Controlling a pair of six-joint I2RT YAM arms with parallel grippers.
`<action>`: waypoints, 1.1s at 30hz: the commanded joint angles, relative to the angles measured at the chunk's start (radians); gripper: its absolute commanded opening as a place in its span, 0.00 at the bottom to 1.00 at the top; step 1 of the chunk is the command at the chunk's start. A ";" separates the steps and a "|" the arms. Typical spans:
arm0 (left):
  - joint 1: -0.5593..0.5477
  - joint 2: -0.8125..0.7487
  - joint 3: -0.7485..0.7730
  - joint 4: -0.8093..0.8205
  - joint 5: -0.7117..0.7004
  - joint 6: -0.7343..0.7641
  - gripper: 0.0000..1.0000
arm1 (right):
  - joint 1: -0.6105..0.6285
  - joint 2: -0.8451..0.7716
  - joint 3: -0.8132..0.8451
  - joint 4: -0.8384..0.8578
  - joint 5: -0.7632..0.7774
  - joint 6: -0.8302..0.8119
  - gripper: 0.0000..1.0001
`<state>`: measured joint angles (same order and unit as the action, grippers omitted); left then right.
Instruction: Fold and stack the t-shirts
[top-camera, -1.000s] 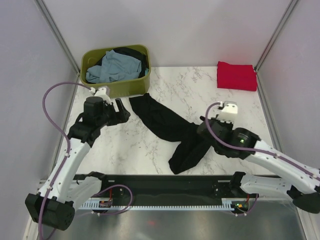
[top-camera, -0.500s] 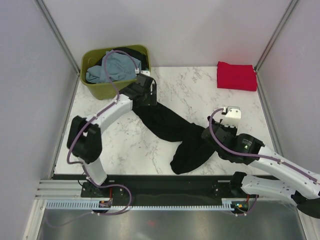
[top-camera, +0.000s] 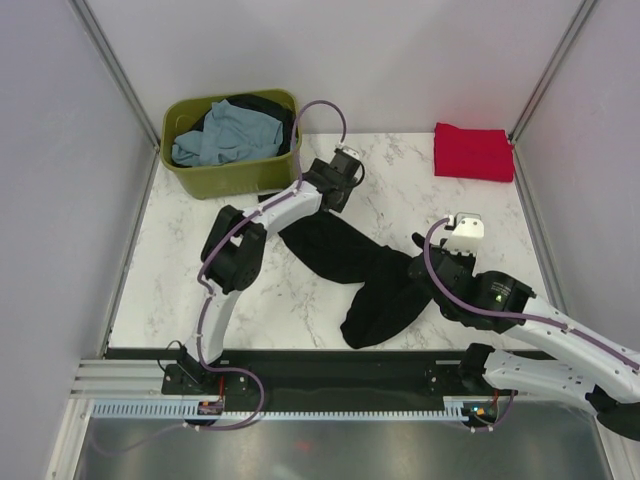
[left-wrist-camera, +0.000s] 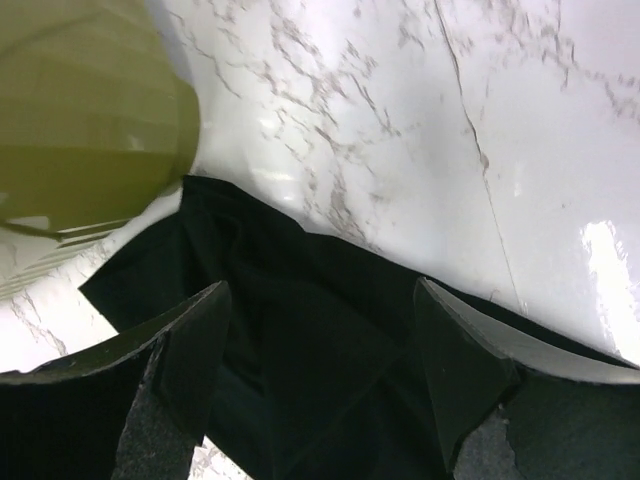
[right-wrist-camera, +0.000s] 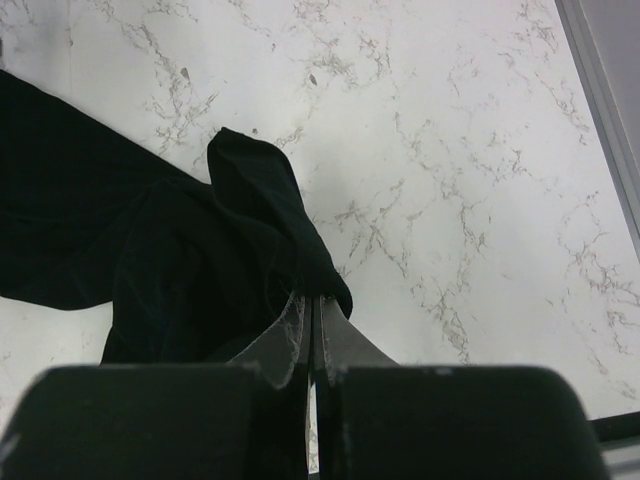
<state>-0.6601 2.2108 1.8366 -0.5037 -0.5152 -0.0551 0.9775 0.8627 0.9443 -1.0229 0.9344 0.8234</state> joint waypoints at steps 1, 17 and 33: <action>-0.019 0.044 0.039 -0.038 -0.078 0.101 0.82 | -0.002 -0.011 -0.001 0.032 -0.002 -0.021 0.00; -0.041 0.084 -0.020 -0.093 -0.096 0.126 0.82 | -0.002 -0.011 -0.012 0.050 -0.005 -0.033 0.00; -0.059 0.040 -0.068 -0.096 -0.137 0.072 0.46 | -0.002 -0.004 -0.015 0.055 -0.002 -0.033 0.00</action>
<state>-0.7158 2.2875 1.7805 -0.5739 -0.6228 0.0235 0.9775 0.8593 0.9298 -0.9863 0.9173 0.7959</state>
